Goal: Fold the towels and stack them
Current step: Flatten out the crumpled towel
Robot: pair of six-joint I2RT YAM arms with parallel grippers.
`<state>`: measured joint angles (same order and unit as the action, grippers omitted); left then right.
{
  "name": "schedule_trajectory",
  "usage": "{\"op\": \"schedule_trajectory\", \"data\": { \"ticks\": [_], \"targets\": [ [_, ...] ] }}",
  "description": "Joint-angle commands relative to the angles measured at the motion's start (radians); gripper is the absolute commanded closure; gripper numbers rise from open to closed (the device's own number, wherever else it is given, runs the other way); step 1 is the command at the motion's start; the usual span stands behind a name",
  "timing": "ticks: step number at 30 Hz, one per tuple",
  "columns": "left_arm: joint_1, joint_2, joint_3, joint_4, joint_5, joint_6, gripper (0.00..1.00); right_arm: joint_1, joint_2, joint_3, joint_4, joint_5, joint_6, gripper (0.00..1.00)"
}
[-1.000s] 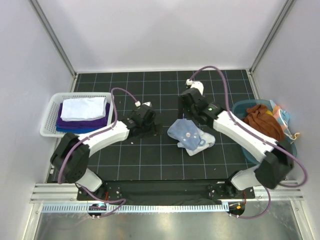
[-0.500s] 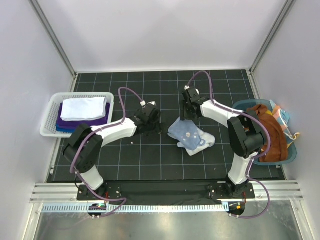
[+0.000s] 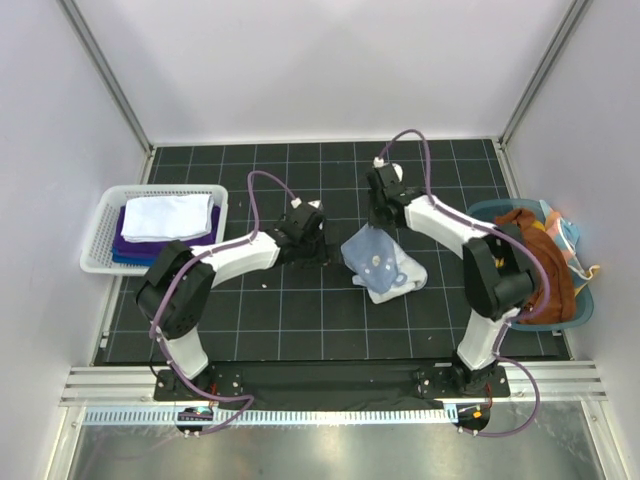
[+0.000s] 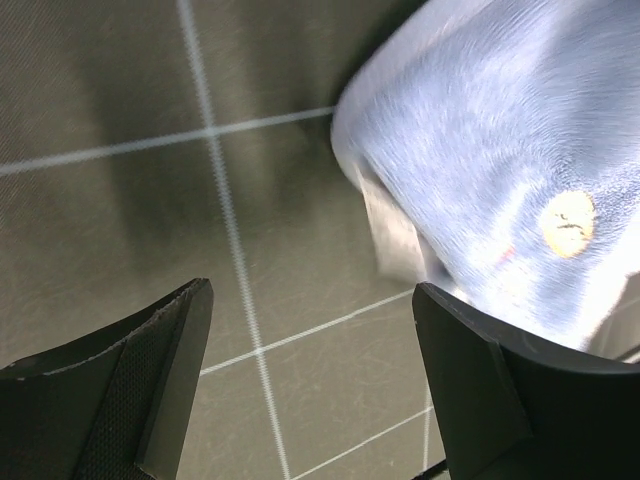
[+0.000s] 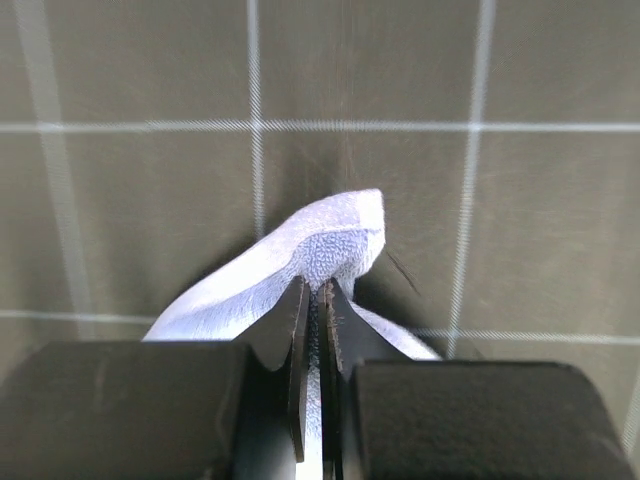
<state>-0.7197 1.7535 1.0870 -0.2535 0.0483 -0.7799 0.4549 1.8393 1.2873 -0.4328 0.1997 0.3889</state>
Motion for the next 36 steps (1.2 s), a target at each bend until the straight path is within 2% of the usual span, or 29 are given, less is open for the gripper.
{"op": "schedule_trajectory", "data": {
  "ticks": [1,10,16,18,23,24,27,33,36],
  "targets": [
    [-0.003,-0.012,0.051,0.065,0.042,0.031,0.15,-0.004,-0.213,0.046,0.025,0.066,0.015,0.99],
    [0.017,-0.045,0.067,0.180,0.076,0.025,0.16,0.014,-0.409,0.147,-0.115,0.006,-0.015,0.99],
    [0.039,-0.152,0.042,0.207,0.062,0.028,0.17,0.077,-0.506,0.196,-0.182,0.038,-0.022,0.99],
    [0.042,-0.222,0.024,0.194,0.018,0.028,0.18,0.116,-0.546,0.164,-0.187,0.056,-0.019,0.99],
    [0.045,-0.344,-0.045,0.114,-0.129,0.013,0.17,0.166,-0.613,-0.066,-0.175,0.072,0.021,0.81],
    [0.046,-0.351,-0.048,0.088,-0.133,0.017,0.17,0.166,-0.661,-0.165,-0.144,0.076,0.042,0.75],
    [0.051,-0.336,-0.049,0.068,-0.119,0.021,0.17,0.166,-0.722,-0.273,-0.144,0.118,0.073,0.64],
    [0.051,-0.255,-0.061,0.069,0.007,0.030,0.22,0.166,-0.727,-0.255,-0.224,0.257,0.065,0.49],
    [0.051,-0.229,-0.084,0.065,0.033,0.018,0.29,0.150,-0.677,-0.238,-0.179,0.227,0.042,0.45]
  ]
}}
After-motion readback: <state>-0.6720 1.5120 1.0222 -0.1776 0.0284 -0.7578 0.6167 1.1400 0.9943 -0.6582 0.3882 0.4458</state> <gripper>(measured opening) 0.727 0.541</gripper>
